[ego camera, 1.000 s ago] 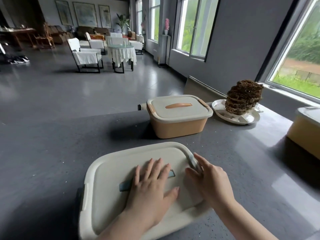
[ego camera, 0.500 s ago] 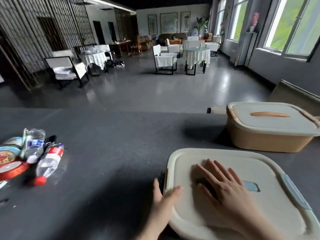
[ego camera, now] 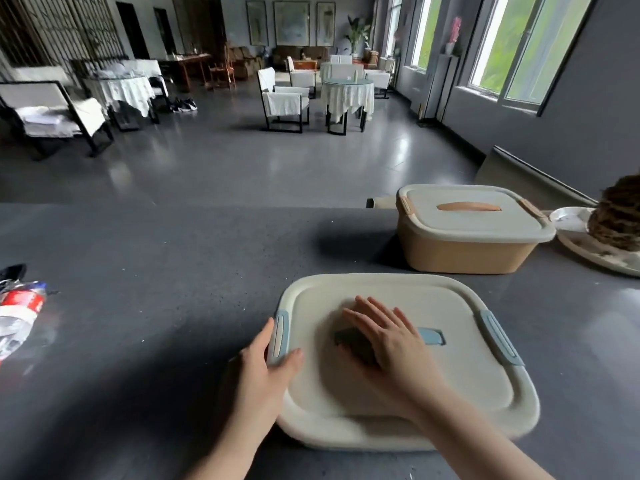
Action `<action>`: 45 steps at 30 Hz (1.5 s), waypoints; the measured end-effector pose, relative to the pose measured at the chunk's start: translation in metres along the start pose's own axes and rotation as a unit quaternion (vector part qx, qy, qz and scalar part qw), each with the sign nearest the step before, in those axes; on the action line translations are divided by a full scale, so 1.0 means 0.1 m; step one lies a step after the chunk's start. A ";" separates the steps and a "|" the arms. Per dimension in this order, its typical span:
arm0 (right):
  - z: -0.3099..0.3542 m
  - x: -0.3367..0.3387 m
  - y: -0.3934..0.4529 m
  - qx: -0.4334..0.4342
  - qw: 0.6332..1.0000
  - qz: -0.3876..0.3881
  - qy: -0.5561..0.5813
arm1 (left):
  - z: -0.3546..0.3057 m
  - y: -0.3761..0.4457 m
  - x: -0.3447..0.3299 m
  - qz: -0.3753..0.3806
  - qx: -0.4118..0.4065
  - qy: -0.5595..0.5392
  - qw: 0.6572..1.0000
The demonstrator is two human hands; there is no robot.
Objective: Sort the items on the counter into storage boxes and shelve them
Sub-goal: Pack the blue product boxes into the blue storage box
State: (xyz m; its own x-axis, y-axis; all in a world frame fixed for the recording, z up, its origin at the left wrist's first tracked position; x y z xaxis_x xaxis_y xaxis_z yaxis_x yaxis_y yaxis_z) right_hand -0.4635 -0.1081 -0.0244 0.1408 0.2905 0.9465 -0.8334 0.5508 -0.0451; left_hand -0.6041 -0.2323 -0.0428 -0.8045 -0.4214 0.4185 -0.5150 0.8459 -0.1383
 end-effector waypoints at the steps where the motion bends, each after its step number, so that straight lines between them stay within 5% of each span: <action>1: -0.05 0.09 -0.08 -0.002 0.999 -0.024 0.045 | 0.00 -0.01 -0.02 -0.002 -0.004 0.014 1.000; 4: -0.35 0.30 -0.52 -0.030 0.992 -0.114 0.039 | -0.21 -0.12 -0.16 -0.033 -0.078 0.153 0.985; 6: -0.55 0.30 -0.81 -0.063 0.992 -0.109 -0.001 | -0.44 -0.20 -0.33 -0.041 -0.153 0.257 0.953; 9: -0.70 0.29 -0.97 -0.095 0.989 -0.115 -0.014 | -0.56 -0.10 -0.44 -0.032 -0.139 0.382 0.913; 14: -0.80 0.31 -0.58 -0.102 0.990 -0.093 0.009 | -0.44 0.28 -0.37 0.015 -0.074 0.356 0.931; 20: -0.90 0.40 0.33 -0.035 0.997 -0.054 -0.029 | -0.42 0.88 -0.15 -0.021 -0.031 0.370 0.928; 32: -1.06 0.49 1.55 -0.073 0.992 -0.092 -0.040 | -0.46 2.20 0.27 -0.025 -0.049 0.310 0.949; 39: -1.08 0.49 1.72 -0.099 0.989 -0.106 -0.032 | -0.47 2.53 0.35 -0.022 -0.090 0.286 0.954; 45: -1.09 0.32 1.31 -0.071 0.994 -0.077 0.002 | -0.40 2.37 0.16 -0.075 -0.034 0.358 0.930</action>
State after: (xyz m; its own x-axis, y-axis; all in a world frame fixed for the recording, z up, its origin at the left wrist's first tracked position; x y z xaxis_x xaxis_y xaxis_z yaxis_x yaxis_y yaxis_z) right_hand -0.5099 0.0593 -0.0347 0.2643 0.1968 0.9442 -0.7172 0.6947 0.0559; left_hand -0.7269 -0.0258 -0.0334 -0.3093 -0.2314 0.9224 -0.5665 0.8239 0.0167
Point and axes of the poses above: each hand's wrist, its own y-axis towards the middle knuckle, its own x-axis out of the back of the hand, z = x × y, the point moved 8 cm from there along y, towards the middle knuckle, and after that the axes turned 15 degrees about z, right-handed, at the moved point
